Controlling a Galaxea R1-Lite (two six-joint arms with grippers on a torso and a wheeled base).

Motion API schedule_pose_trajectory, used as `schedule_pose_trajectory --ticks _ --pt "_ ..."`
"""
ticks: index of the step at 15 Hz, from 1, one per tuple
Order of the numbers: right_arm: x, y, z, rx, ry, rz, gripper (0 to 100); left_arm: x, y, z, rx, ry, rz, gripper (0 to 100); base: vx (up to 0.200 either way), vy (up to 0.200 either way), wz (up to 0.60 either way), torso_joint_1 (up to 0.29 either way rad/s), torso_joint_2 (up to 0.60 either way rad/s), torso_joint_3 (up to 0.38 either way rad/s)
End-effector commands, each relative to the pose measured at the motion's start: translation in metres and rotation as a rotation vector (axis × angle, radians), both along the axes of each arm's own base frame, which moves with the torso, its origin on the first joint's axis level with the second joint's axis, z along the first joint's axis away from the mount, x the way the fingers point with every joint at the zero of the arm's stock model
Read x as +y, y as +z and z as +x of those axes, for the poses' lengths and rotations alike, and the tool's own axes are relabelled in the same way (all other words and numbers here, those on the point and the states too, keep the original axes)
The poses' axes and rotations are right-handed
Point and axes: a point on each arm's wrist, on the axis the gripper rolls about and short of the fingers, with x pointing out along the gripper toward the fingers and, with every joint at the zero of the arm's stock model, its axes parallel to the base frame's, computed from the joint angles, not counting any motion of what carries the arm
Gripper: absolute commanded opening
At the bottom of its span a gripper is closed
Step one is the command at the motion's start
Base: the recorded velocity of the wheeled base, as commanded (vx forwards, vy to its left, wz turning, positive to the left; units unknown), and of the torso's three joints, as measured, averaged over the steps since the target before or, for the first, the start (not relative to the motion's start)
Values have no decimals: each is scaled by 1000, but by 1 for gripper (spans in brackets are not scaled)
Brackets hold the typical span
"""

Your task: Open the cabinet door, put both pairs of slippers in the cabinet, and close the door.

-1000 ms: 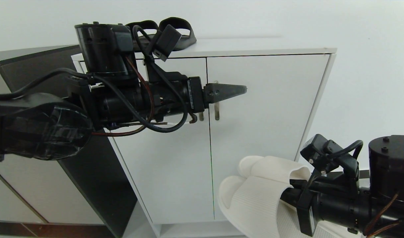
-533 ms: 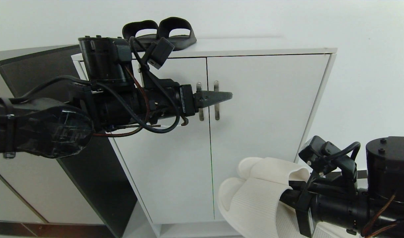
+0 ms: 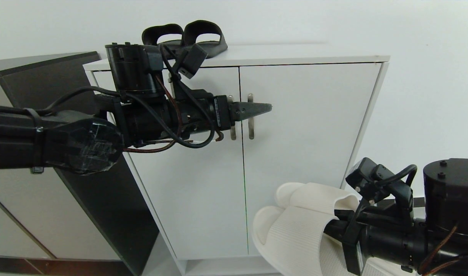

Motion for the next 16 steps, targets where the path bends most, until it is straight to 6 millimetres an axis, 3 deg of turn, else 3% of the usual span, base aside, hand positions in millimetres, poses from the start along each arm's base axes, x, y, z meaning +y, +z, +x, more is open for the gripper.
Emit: schedule_pose_trajectory --ticks 1,9,10,16 --pt "0 -1 0 1 2 -2 0 -5 -4 8 5 3 3 100 0 0 0 0 0 0" --pt "0 0 0 -1 2 0 0 -12 -14 16 27 -5 15 100 0 0 0 0 0 0" --pt "0 0 0 -1 2 0 0 -14 -14 15 28 -11 15 0 0 0 0 0 0 0" --pt "-8 7 -14 -1 112 50 0 -20 -9 2 15 -30 12 0 0 0 0 0 0 0"
